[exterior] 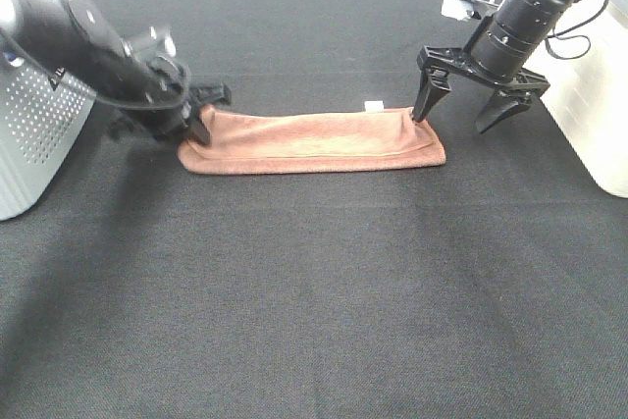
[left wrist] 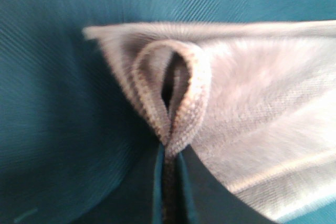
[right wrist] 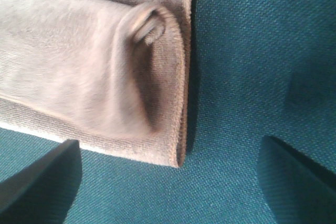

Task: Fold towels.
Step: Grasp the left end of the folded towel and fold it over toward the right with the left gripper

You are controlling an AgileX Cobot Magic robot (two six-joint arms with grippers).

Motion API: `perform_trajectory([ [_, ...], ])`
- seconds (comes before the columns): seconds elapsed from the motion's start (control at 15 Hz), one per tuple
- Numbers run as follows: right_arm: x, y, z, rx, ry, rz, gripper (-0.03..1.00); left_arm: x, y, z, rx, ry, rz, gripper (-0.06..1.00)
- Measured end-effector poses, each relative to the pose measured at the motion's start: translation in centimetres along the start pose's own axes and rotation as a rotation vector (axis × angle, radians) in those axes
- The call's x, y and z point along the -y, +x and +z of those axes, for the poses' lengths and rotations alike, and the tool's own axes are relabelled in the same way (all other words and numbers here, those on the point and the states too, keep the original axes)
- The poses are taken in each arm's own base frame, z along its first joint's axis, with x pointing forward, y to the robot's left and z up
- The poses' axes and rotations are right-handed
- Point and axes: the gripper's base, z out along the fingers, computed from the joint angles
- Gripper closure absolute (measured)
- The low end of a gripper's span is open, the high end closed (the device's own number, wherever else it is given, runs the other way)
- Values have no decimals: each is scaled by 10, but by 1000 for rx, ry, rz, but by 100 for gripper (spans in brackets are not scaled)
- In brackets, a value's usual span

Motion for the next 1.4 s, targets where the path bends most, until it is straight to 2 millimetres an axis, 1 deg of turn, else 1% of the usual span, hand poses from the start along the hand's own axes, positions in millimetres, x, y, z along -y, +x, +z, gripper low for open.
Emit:
perform_trajectory([
  [0.13, 0, 0, 0, 0, 0, 0, 12, 6, -16, -25, -26, -53, 50, 92],
  [0.2, 0, 0, 0, 0, 0, 0, 12, 7, -21, -33, -59, -93, 57, 92],
  [0.27, 0, 0, 0, 0, 0, 0, 12, 8, -28, -47, -99, -156, 60, 92],
  [0.4, 0, 0, 0, 0, 0, 0, 12, 13, -42, -68, -120, -208, 75, 92],
  [0.53, 0, 0, 0, 0, 0, 0, 12, 29, -51, -82, -103, -177, 65, 92],
  [0.6, 0, 0, 0, 0, 0, 0, 12, 52, -49, -82, -98, -97, 57, 92],
  [0.73, 0, 0, 0, 1, -1, 0, 12, 88, -36, -74, -115, -7, 69, 92],
  [0.8, 0, 0, 0, 1, -1, 0, 12, 88, -36, -74, -115, -7, 69, 92],
  [0.87, -1, 0, 0, 5, -16, 9, 12, 116, -25, -57, -108, 68, 54, 92],
  [0.93, -2, -1, 0, 6, -25, 14, 12, 126, -19, -45, -101, 95, 39, 92],
  [1.0, -2, -1, 0, 6, -25, 14, 12, 126, -19, -45, -101, 95, 39, 92],
  [1.07, -3, -1, 0, 7, -31, 18, 12, 132, -14, -30, -97, 115, 20, 92],
  [1.13, -3, -1, 0, 8, -34, 20, 12, 135, -8, -10, -95, 127, -20, 92],
  [1.2, -3, -1, 0, 8, -34, 20, 12, 134, -5, 3, -89, 135, -60, 92],
  [1.27, -3, -1, 0, 8, -34, 20, 12, 133, -4, 11, -83, 146, -96, 91],
  [1.33, -3, -1, 0, 8, -34, 20, 12, 133, -3, 16, -78, 165, -129, 90],
  [1.4, -3, -1, 0, 8, -34, 20, 12, 134, -4, 19, -68, 188, -159, 85],
])
